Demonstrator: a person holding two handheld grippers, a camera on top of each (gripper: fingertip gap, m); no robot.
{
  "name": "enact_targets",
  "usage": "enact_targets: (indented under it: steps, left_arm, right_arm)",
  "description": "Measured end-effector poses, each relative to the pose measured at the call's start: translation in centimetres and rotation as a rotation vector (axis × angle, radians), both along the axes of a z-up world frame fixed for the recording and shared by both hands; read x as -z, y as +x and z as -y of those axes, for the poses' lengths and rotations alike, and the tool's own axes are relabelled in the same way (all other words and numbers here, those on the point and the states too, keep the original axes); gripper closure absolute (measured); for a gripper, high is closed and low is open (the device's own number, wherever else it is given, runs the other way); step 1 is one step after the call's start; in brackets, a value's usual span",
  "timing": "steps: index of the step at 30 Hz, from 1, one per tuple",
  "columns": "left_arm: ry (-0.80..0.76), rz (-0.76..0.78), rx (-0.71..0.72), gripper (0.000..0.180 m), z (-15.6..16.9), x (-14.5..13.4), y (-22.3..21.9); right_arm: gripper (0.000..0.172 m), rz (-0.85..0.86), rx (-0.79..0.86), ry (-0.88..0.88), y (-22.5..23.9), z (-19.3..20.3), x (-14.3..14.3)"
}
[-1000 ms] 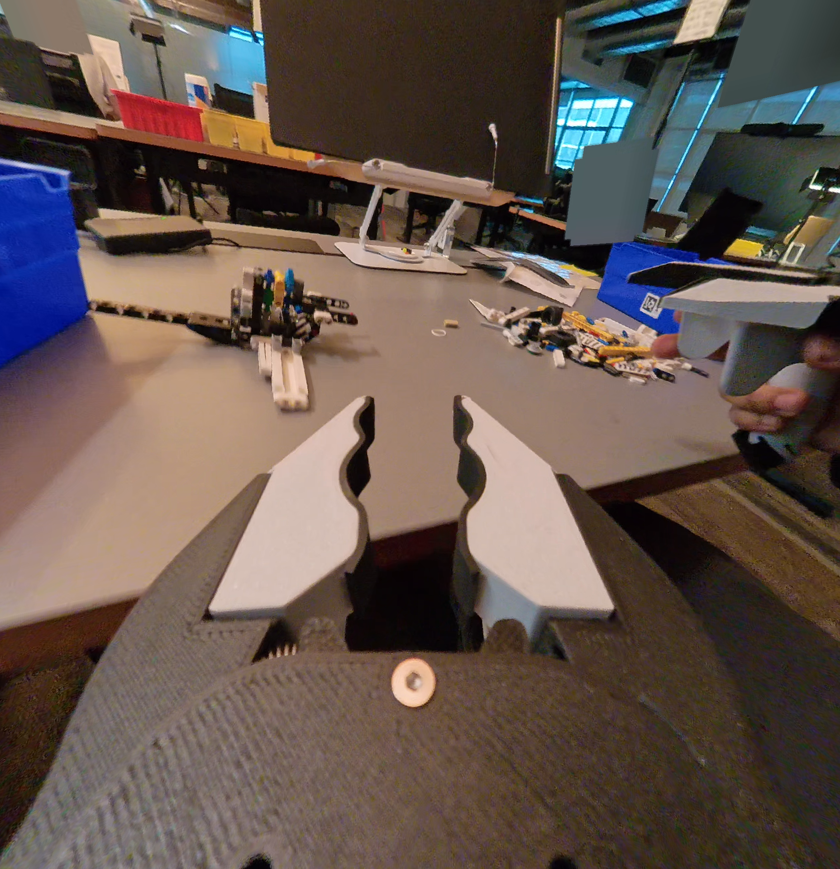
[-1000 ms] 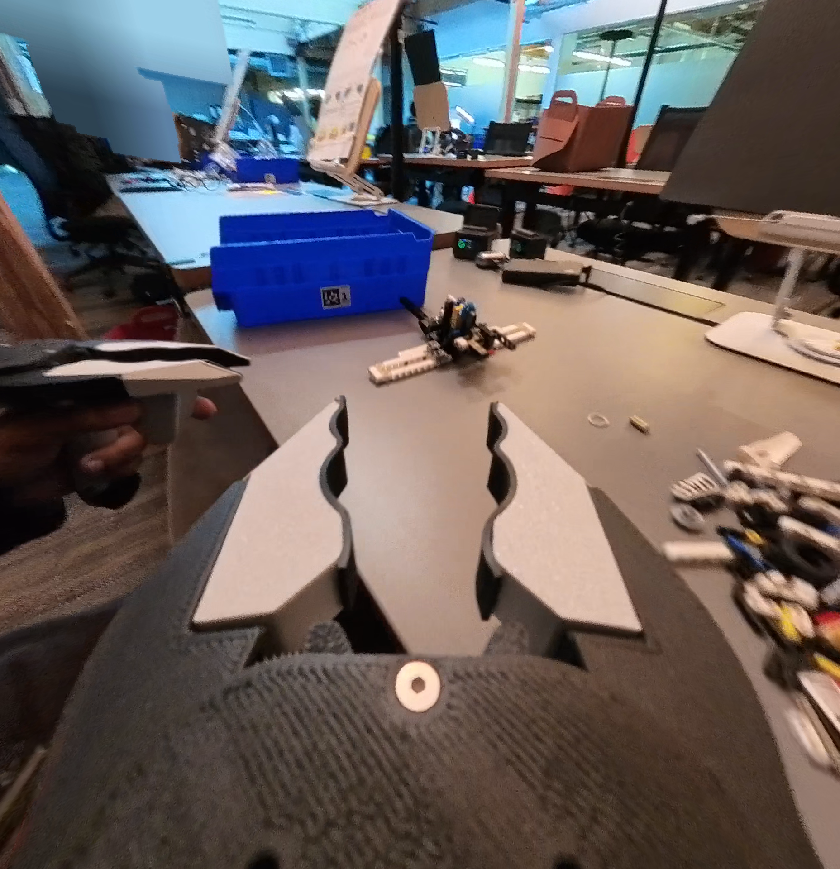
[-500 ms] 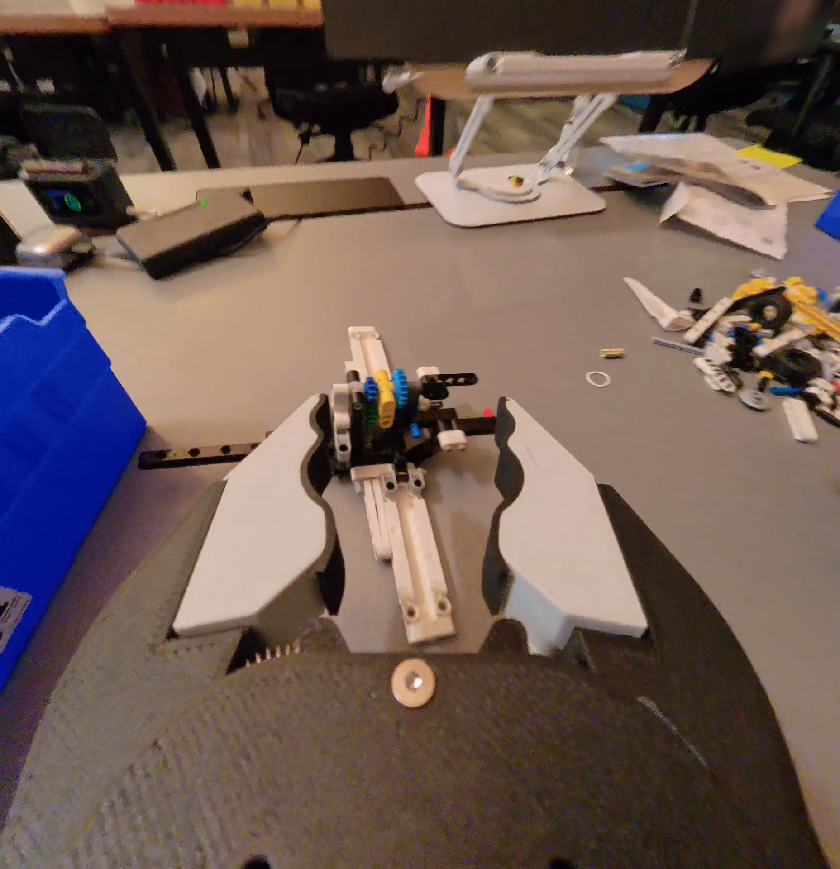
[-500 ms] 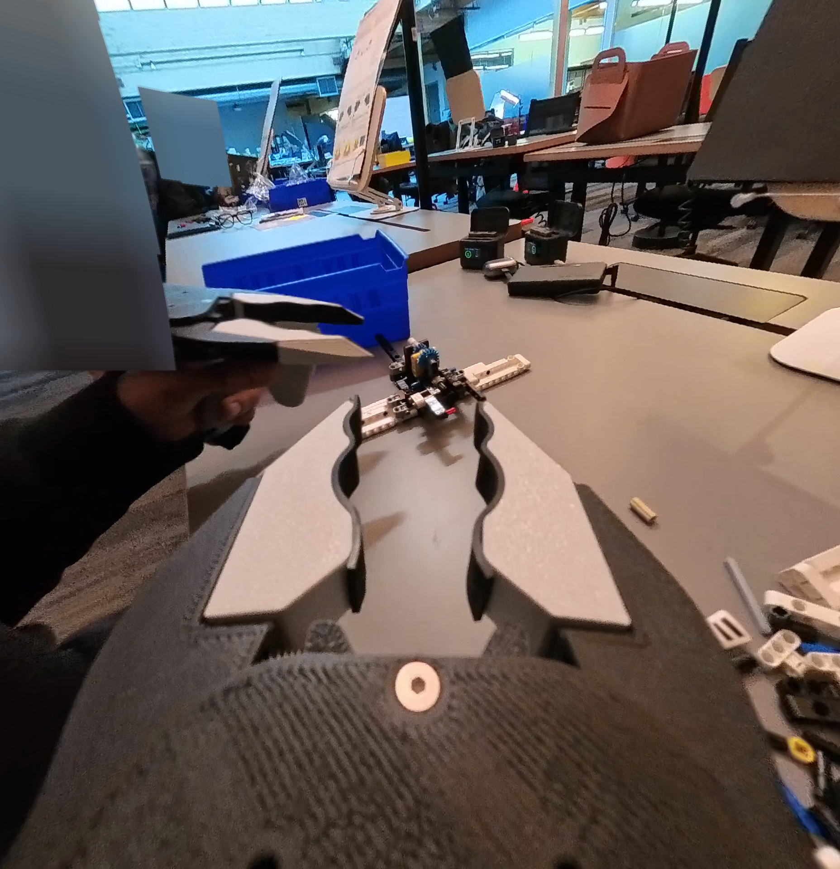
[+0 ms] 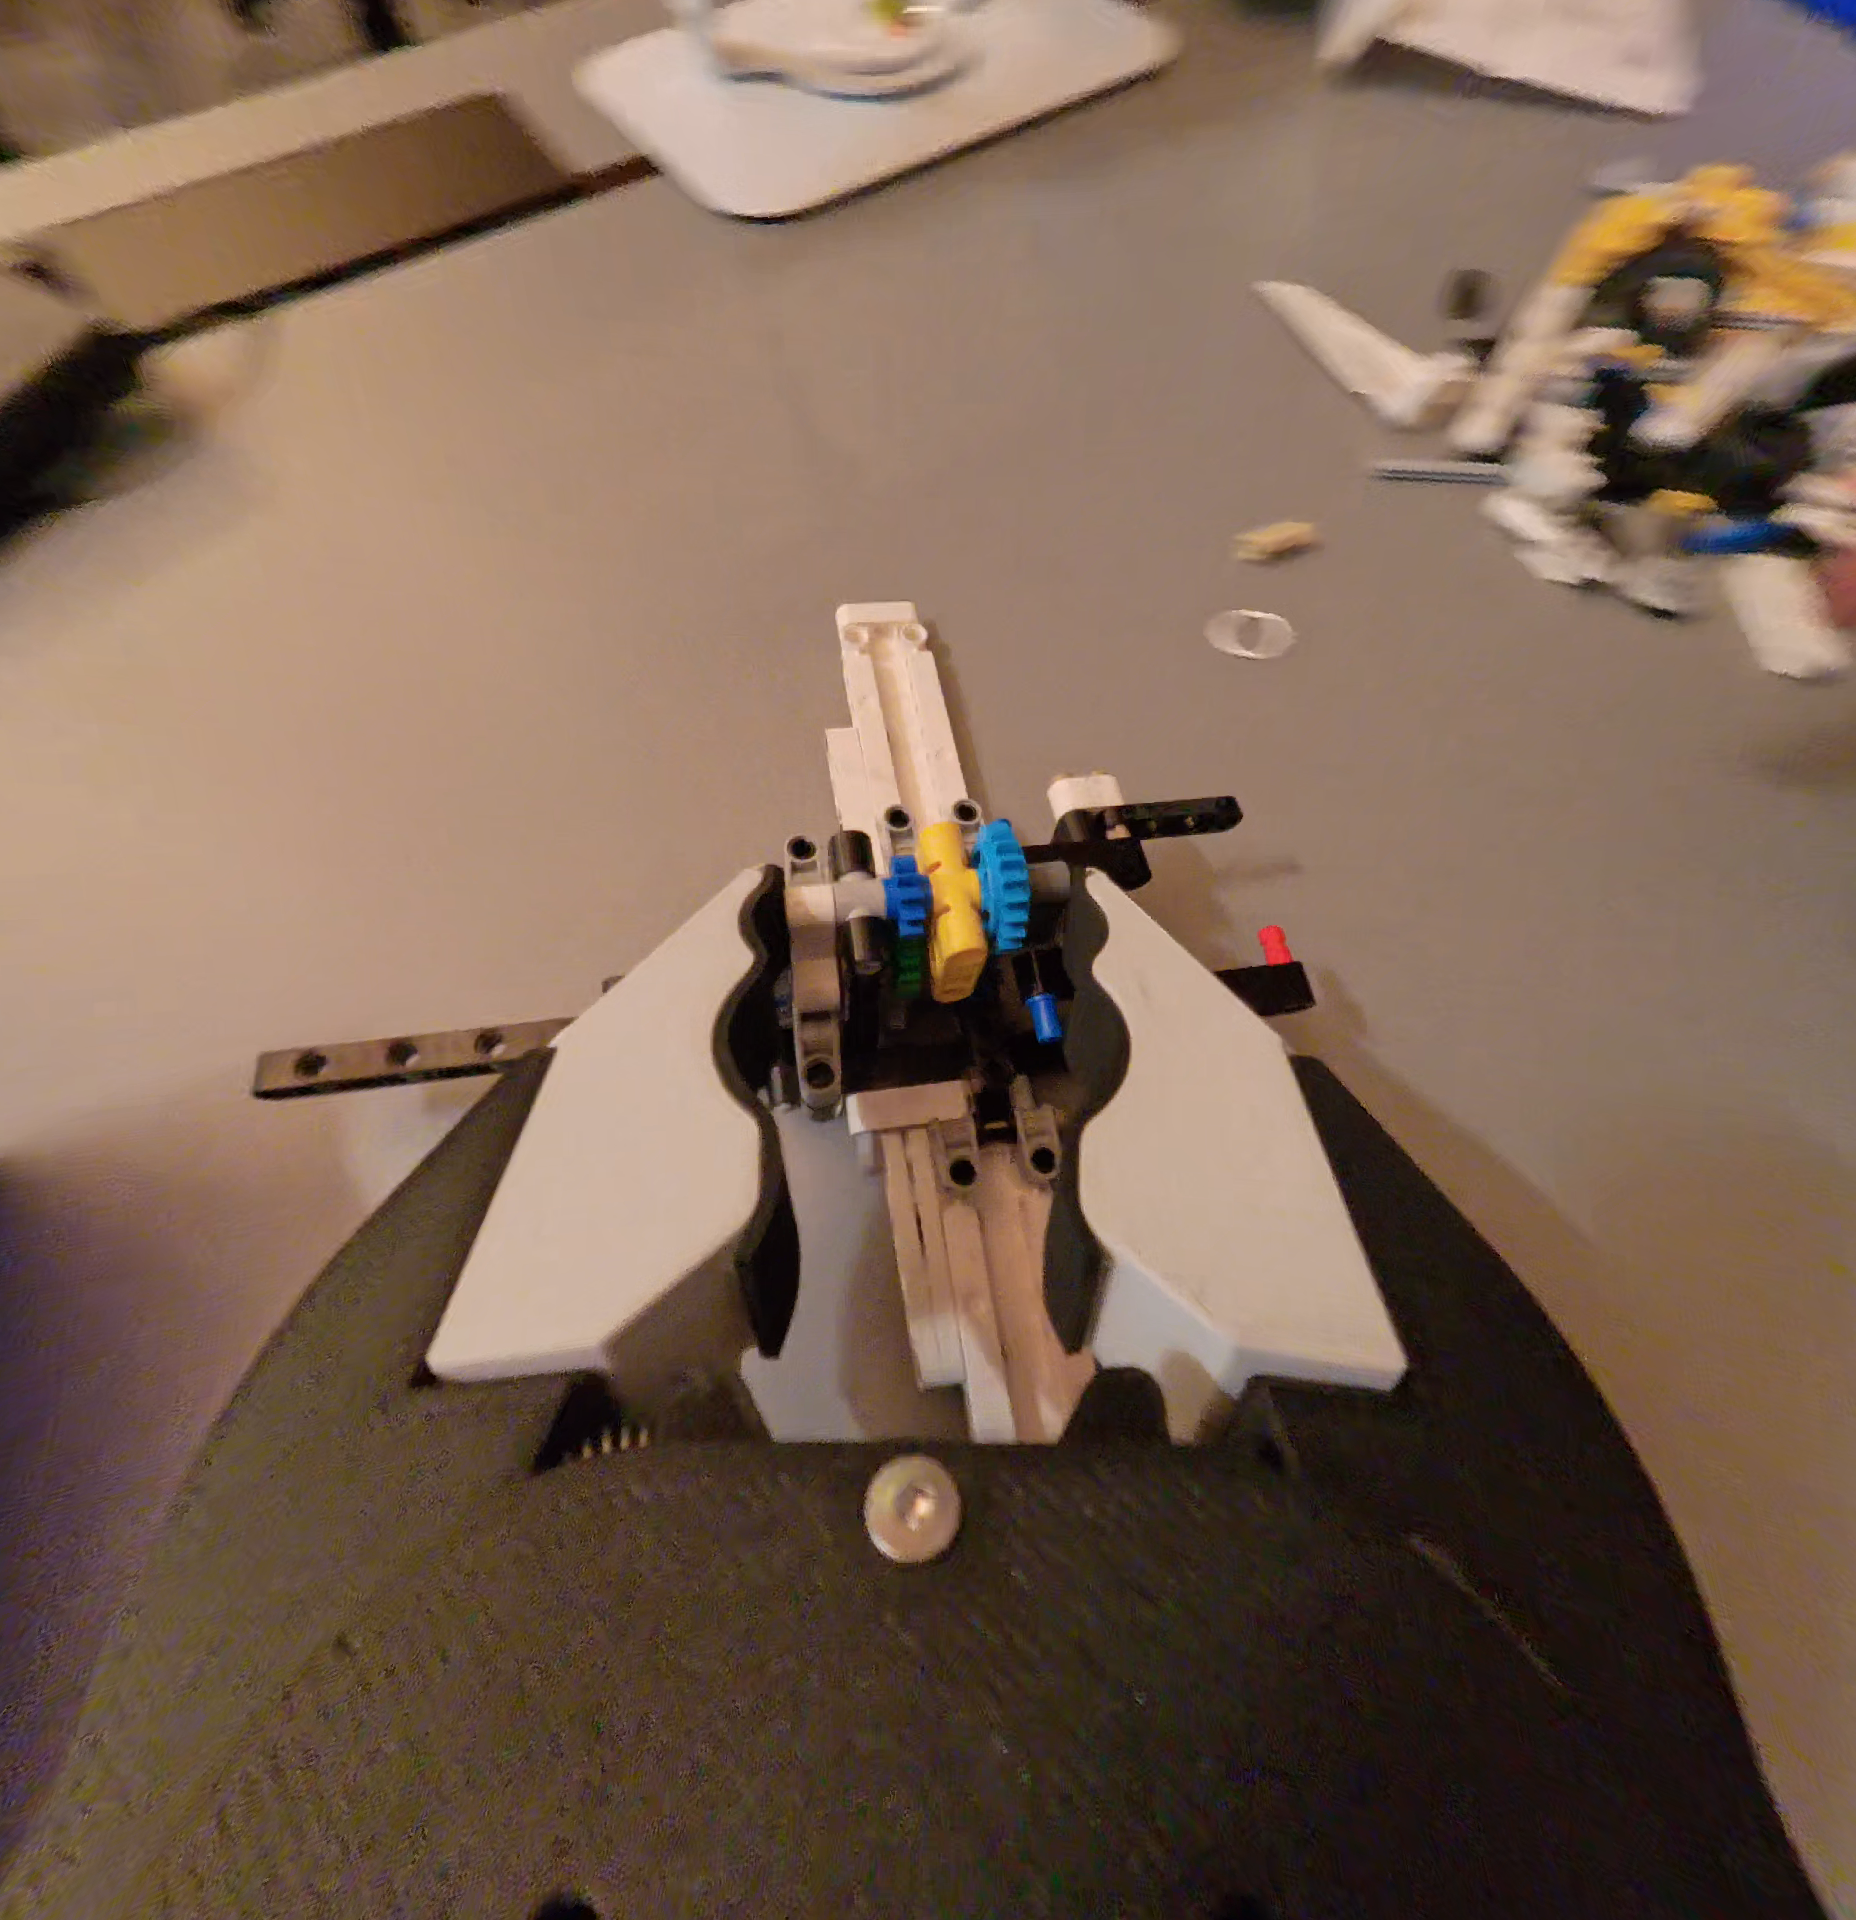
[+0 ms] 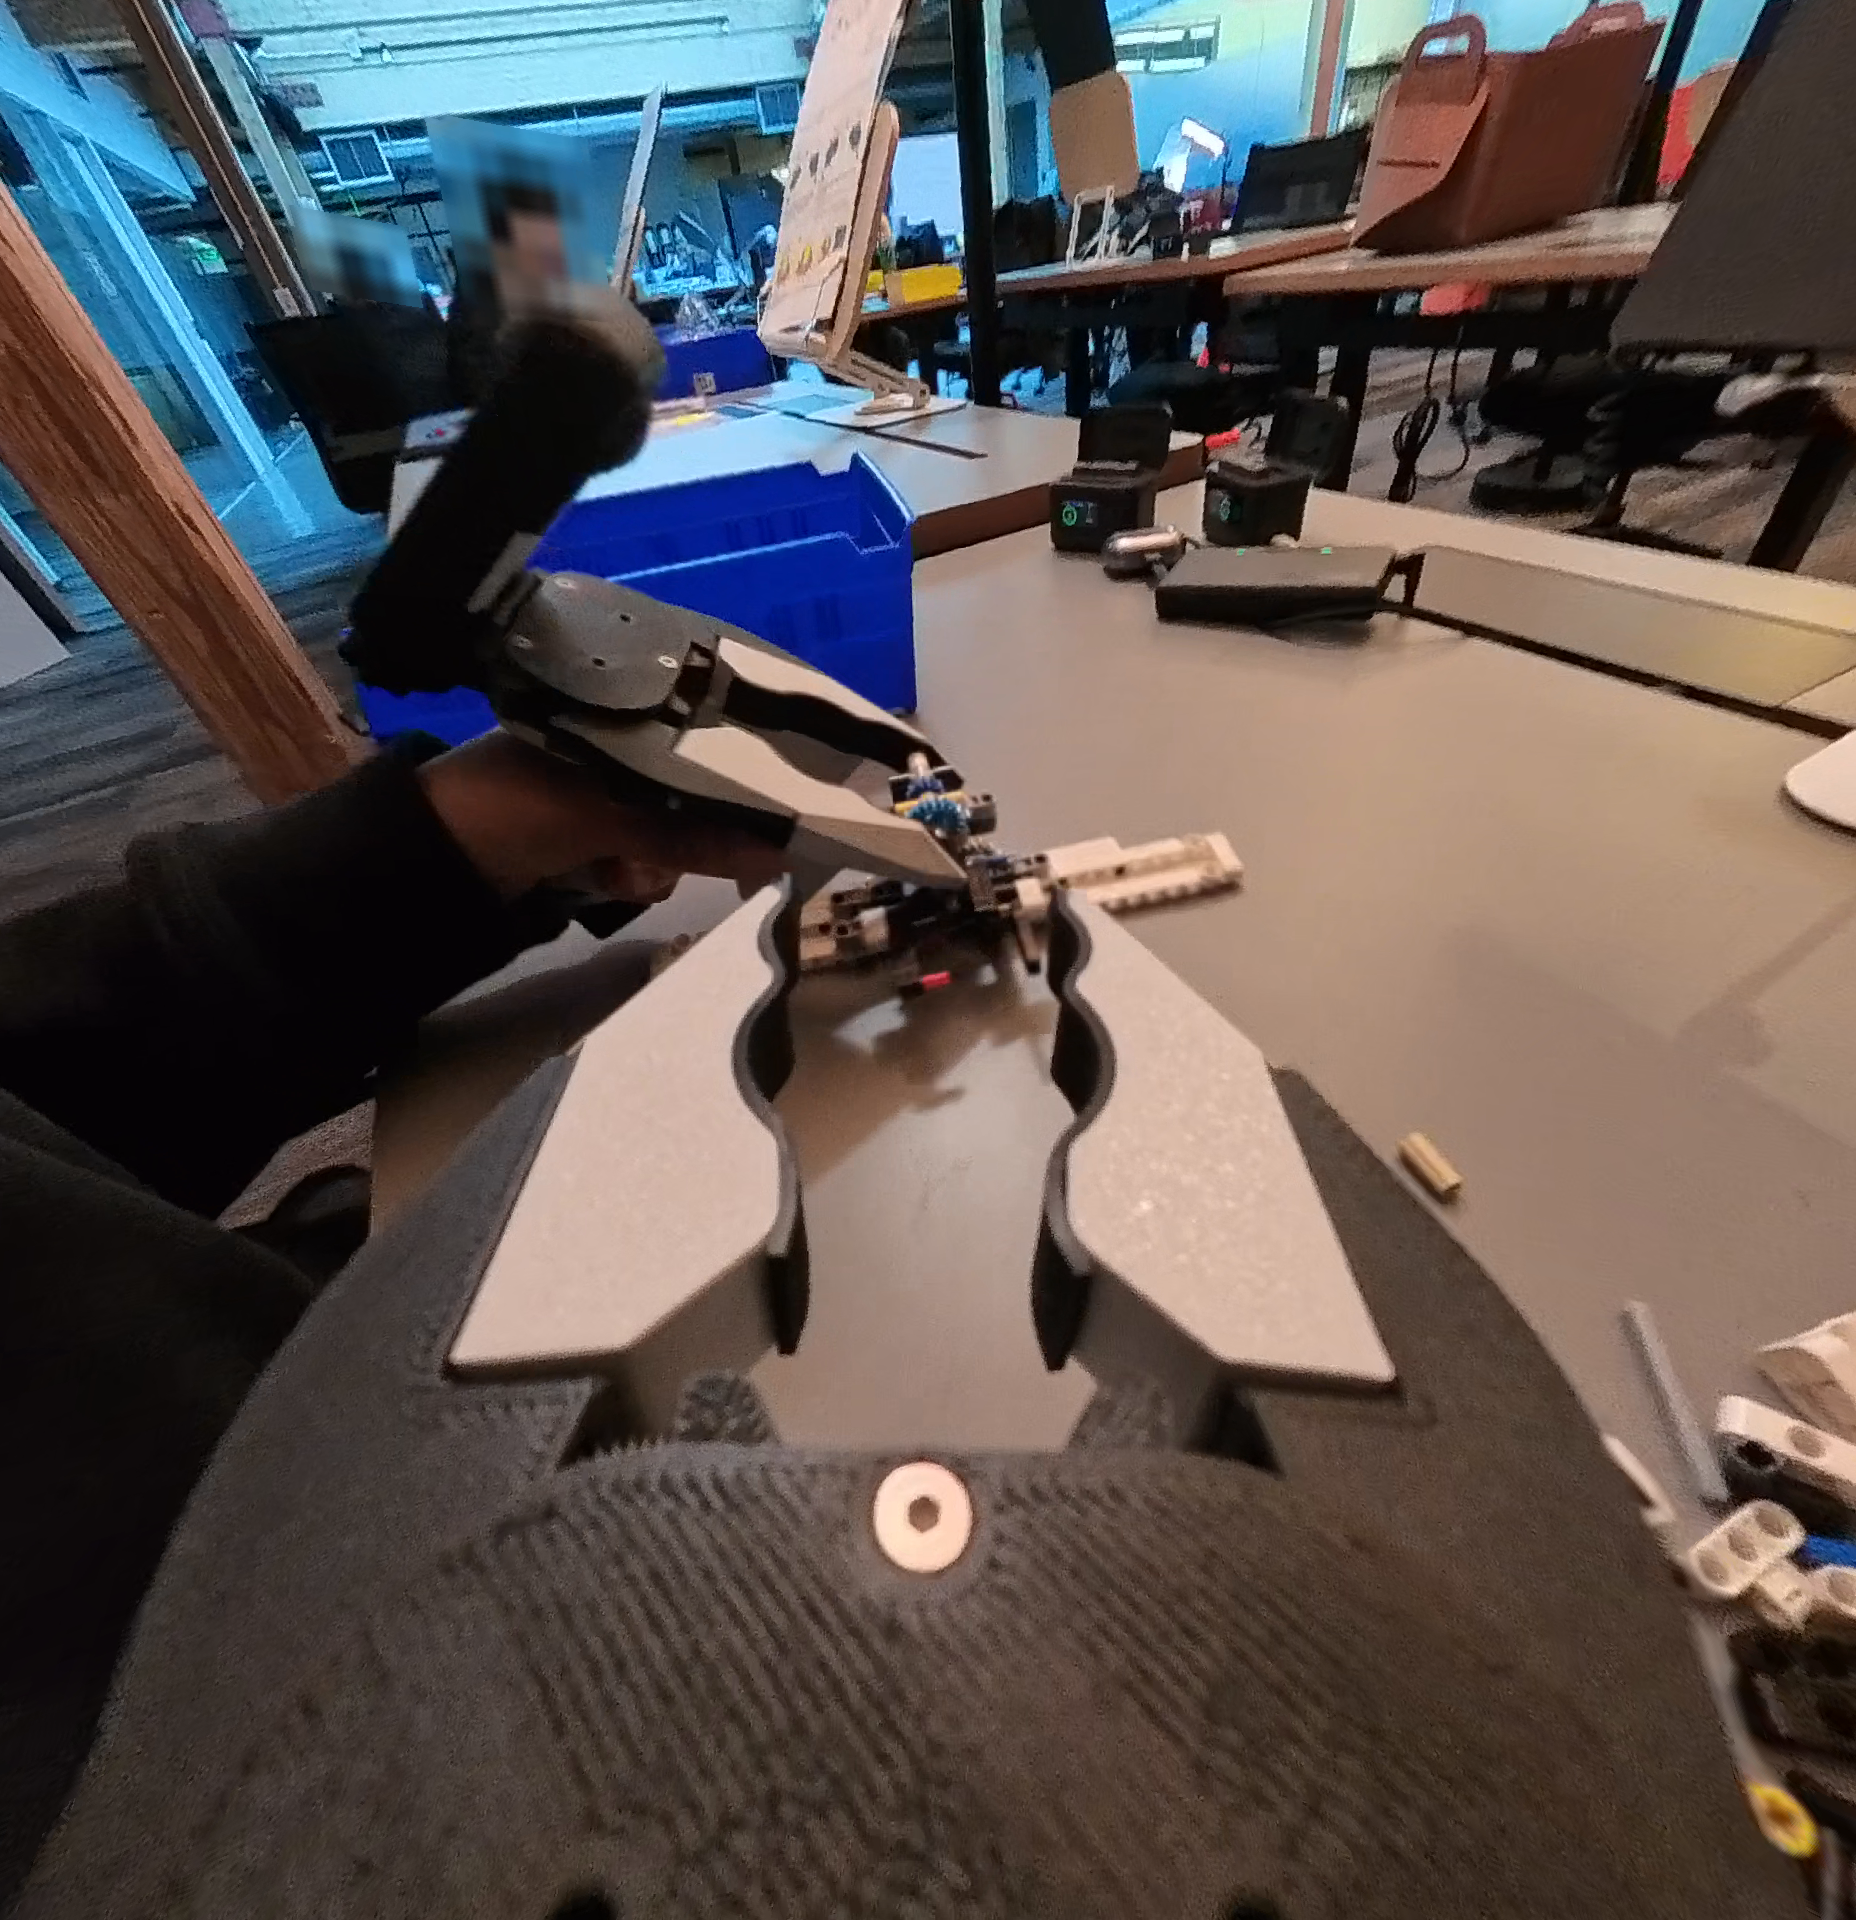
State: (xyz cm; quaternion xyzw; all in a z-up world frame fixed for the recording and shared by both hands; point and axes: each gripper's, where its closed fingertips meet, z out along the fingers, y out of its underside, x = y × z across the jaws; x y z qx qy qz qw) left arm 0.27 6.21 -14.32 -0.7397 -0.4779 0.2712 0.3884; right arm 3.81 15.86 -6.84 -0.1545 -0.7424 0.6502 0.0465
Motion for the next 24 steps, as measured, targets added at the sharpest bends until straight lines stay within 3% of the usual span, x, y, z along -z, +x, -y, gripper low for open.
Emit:
enact_targets:
  steps: [8, 16, 22, 24]
  left_arm:
    - [0.050, -0.036, 0.348, 0.128, -6.4, -0.1, 5.7]
    - [0.056, -0.021, 0.393, 0.128, -6.7, -0.1, 6.1]
    - [0.114, 0.037, 0.438, 0.128, -6.5, -0.4, 5.9]
    - [0.095, 0.033, 0.463, 0.128, -6.5, -0.2, 6.2]
  right_arm:
    - [0.124, 0.078, 0.031, 0.079, 1.7, -2.5, 3.2]
    - [0.115, 0.499, 0.002, -0.033, 2.9, -2.9, 4.8]
    - [0.130, 0.896, -0.225, -0.087, 3.6, -1.1, 5.1]
    - [0.152, 0.959, -0.284, -0.114, 3.8, -0.8, 4.9]
